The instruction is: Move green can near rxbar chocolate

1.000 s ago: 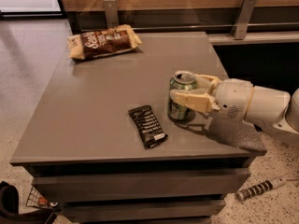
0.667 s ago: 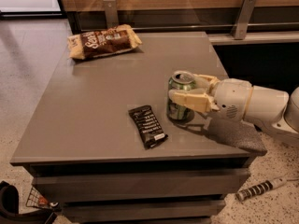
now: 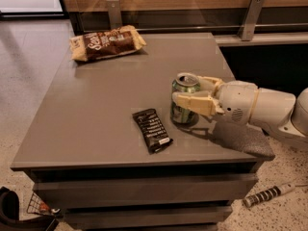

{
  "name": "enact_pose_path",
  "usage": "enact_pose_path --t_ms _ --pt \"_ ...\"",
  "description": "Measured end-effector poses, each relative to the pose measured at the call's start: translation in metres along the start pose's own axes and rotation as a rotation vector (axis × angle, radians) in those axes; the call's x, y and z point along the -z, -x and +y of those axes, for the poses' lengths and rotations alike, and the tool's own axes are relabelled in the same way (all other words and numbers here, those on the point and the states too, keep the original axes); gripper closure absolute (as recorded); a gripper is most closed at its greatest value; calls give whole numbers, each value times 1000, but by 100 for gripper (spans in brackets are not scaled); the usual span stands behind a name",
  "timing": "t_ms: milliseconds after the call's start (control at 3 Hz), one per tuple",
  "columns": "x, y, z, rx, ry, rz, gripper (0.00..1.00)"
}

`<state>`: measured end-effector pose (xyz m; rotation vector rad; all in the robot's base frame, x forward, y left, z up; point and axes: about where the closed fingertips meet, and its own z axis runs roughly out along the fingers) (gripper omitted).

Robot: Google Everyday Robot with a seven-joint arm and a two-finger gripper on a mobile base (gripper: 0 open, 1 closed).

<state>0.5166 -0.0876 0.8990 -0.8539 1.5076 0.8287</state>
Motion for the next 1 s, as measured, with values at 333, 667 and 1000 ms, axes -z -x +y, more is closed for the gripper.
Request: enact_pose_path --t_ms 333,667,1000 --pt "-2 1 1 1 4 0 12" --pt "-4 1 3 3 8 1 0" --pt "-4 1 3 3 8 1 0"
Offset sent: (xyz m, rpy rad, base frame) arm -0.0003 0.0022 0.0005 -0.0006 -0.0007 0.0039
